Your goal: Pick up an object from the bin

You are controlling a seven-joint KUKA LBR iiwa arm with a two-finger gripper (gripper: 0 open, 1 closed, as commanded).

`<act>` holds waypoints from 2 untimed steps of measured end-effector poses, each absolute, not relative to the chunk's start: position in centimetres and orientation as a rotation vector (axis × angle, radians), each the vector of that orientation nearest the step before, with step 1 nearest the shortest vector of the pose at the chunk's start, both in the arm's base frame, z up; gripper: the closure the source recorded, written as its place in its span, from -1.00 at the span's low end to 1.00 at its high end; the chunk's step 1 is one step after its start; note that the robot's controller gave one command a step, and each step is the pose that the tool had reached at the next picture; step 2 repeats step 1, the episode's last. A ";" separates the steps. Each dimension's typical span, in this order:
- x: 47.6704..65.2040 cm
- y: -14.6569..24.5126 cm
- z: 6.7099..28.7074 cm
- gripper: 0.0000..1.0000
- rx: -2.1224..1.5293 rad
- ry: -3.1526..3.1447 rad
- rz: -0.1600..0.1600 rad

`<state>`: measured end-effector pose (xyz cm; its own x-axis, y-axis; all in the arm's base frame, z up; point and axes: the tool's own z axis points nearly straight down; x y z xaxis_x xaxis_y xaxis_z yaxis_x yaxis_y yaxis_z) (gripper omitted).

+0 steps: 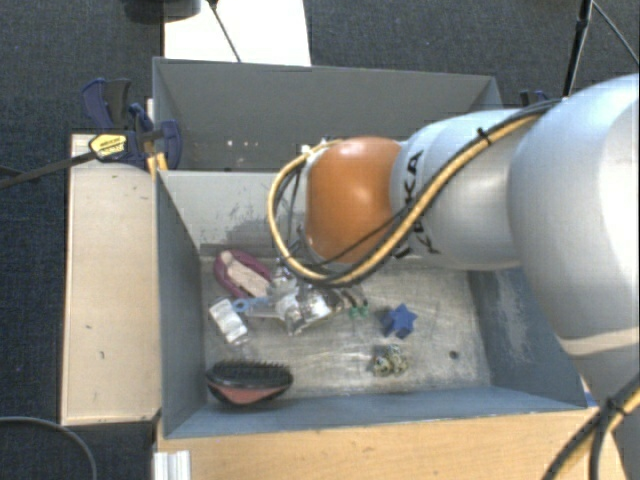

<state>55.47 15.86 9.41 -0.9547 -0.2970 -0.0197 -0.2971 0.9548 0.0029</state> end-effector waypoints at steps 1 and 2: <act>56.4 18.5 21.3 1.00 -0.366 3.109 0.005; 56.4 18.5 21.3 1.00 -0.366 3.109 0.005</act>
Offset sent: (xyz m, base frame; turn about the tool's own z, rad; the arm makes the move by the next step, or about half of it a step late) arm 0.0070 0.0243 0.1132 0.0683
